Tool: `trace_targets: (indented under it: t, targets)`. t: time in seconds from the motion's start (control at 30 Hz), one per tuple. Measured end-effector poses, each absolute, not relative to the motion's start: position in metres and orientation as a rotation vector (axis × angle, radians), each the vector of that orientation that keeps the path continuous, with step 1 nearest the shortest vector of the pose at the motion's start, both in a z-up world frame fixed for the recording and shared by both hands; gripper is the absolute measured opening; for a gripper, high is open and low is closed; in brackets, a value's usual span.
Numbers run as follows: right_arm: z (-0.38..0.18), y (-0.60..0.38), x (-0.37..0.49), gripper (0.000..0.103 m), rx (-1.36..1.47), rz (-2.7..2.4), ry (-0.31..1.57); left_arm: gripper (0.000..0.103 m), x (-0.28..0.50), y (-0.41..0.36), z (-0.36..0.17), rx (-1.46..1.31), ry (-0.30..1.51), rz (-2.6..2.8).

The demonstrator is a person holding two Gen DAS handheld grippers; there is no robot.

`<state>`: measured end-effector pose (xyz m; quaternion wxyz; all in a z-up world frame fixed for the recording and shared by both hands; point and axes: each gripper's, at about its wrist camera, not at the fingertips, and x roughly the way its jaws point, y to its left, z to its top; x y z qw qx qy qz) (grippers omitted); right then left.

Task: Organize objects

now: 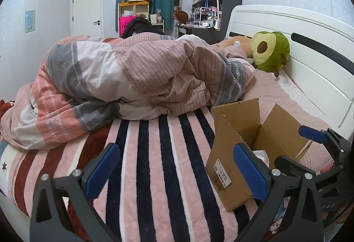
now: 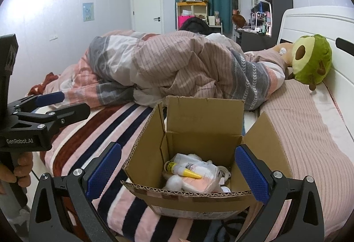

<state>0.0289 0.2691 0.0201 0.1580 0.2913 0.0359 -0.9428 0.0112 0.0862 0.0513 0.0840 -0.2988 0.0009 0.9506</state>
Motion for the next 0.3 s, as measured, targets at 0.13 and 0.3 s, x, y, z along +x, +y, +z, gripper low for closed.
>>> trace_targets:
  t: [0.13, 0.3]
  targets:
    - [0.0200, 0.2689, 0.0289, 0.103, 0.836, -2.697, 0.103, 0.102, 0.0114, 0.0854, 0.0510, -0.892, 0.001, 2.838]
    - [0.0206, 0.2700, 0.0283, 0.103, 0.838, -2.699, 0.105, 0.102, 0.0110, 0.0839, 0.0500, -0.895, -0.005, 2.837]
